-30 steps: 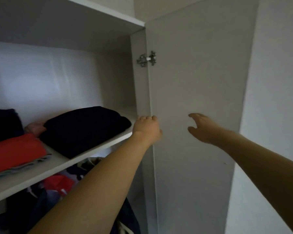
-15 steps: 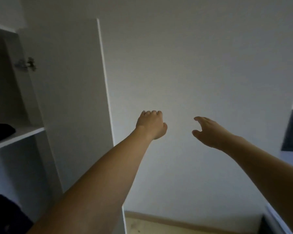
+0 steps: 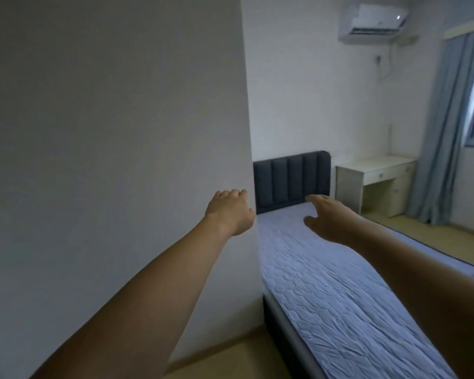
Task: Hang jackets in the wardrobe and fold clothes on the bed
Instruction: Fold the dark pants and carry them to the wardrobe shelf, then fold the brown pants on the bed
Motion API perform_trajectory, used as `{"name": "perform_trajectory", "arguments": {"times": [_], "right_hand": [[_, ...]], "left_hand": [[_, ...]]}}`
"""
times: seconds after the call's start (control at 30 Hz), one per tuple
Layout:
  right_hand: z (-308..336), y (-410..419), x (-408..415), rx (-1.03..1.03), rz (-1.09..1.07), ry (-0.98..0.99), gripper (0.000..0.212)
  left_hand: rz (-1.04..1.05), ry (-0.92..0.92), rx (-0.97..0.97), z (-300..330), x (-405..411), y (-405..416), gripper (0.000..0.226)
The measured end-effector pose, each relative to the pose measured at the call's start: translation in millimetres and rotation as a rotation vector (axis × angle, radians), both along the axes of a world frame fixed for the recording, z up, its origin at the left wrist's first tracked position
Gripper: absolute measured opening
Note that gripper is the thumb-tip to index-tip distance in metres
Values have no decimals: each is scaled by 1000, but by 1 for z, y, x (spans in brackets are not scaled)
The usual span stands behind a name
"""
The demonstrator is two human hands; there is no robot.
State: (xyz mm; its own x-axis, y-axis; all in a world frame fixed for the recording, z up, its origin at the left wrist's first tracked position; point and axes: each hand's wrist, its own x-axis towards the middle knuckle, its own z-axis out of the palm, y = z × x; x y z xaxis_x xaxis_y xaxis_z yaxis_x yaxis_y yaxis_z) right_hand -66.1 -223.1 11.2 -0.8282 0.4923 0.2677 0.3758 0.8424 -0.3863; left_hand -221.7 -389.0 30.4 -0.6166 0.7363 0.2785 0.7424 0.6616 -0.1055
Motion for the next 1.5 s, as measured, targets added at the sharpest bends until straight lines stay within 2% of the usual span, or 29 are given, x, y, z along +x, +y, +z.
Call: {"name": "perform_trajectory", "arguments": {"times": [0.17,0.43,0.77,1.03,1.17,1.3,1.37,1.43,1.5], "right_hand": [[-30,144,47,-15,-102,-49,62],[-52,385,115,-88,-219,-155,62],[-113,670,265,-211,-405,-218,60],[-156,901,330,-308,-455,-264,59],[-191,1000,327,-393,-451,-291,59],[-256,1109,329,-458,-501,-321,59],[-295,1163,335,-507,-547,-339,59],[-340,1214,341,-561,-585,-349,59],[-391,1266,344,-615,-607,-360,58]], "left_hand": [[-82,-20,-6,-35,29,157,53],[-129,-269,-49,-69,78,424,51],[-411,-318,-174,-125,220,726,55],[-236,-497,-177,-167,240,928,53],[-157,-636,-186,-219,229,1016,59],[-111,-777,-163,-289,212,1127,57],[-88,-842,-168,-334,216,1182,52],[-84,-873,-201,-385,225,1236,37],[-102,-895,-266,-442,238,1293,35]]}}
